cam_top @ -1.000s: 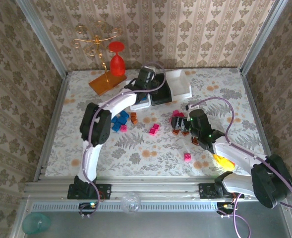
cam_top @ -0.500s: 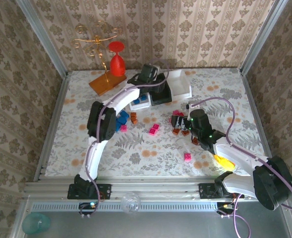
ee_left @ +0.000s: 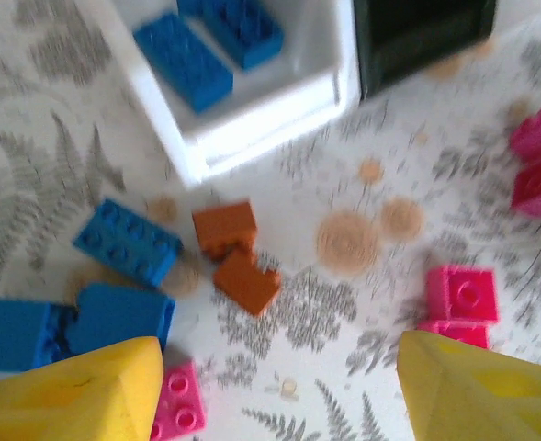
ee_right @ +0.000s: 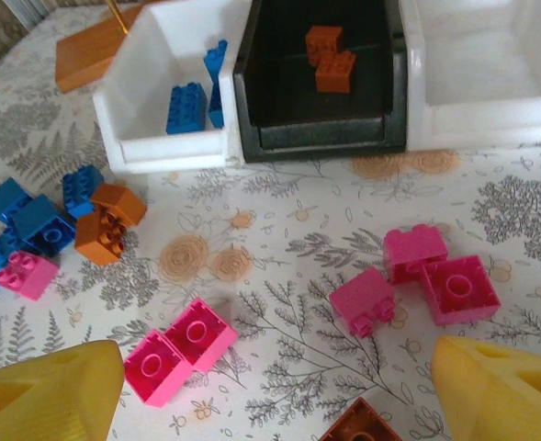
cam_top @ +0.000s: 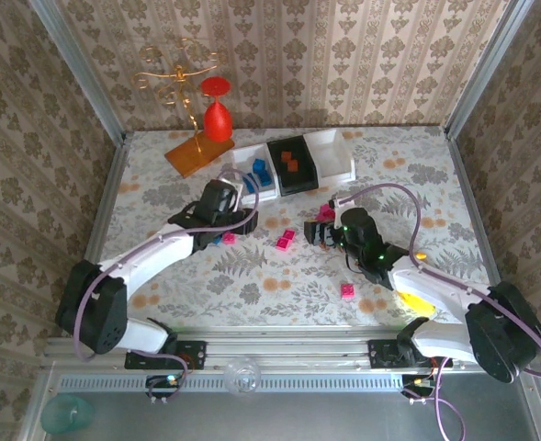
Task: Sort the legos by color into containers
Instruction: Pick up the lego from the center of the table.
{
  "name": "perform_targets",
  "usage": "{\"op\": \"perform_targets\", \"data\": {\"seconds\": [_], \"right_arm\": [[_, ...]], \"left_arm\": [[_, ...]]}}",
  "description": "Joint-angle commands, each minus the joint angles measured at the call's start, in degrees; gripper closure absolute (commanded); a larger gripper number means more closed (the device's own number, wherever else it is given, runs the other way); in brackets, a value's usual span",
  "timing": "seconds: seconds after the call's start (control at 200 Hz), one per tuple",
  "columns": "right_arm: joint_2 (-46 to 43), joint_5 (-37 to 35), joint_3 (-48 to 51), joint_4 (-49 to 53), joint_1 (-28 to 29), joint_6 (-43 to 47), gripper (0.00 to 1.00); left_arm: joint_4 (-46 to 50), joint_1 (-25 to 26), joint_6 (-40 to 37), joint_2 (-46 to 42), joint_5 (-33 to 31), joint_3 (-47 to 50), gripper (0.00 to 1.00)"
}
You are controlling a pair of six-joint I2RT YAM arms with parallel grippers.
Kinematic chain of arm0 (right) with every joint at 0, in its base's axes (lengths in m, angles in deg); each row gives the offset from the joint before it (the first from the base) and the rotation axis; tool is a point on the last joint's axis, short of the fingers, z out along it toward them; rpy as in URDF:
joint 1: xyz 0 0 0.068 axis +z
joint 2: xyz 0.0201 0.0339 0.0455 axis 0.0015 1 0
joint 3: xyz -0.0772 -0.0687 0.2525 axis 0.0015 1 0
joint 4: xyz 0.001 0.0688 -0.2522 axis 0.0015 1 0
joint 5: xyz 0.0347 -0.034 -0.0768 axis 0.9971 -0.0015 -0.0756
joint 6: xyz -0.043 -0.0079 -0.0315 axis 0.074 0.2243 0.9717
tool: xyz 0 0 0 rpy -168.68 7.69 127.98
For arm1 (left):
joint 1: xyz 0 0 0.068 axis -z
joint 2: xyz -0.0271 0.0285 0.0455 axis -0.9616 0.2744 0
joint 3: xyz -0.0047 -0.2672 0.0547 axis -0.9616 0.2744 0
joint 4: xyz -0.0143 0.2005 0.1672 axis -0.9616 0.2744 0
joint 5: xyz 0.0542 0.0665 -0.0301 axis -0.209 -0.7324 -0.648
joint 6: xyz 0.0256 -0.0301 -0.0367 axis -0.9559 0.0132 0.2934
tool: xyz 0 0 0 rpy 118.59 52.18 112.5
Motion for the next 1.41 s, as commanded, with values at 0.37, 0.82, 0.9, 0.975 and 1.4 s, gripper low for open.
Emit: {"op": "perform_targets", "data": {"seconds": [0.37, 0.82, 0.9, 0.975, 1.4], "right_arm": [[0.57, -1.57, -0.38, -0.72, 0.50, 0.92, 0.12], [-0.72, -2.87, -0.33, 0.40, 0.49, 1.50, 0.11], [-0.48, -2.78, -0.38, 0.38, 0.49, 1.33, 0.11], [-0.28, -2.78, -0.47, 0.38, 0.49, 1.26, 0.11], [0.37, -3.72, -1.00, 0.93, 0.49, 0.92, 0.11]], "left_arm": [[-2.01, -0.06, 1.58, 15.66, -1.27, -5.88, 0.40], [-6.56, -0.42, 3.63, 25.55, -0.16, -10.57, 0.50], [-6.26, -0.34, 3.67, 26.53, -0.32, -11.35, 0.56], [-5.80, -0.04, 3.77, 26.58, -0.63, -11.57, 0.61], [-7.36, 3.62, 2.15, 14.46, -3.21, -12.03, 0.74]]}}
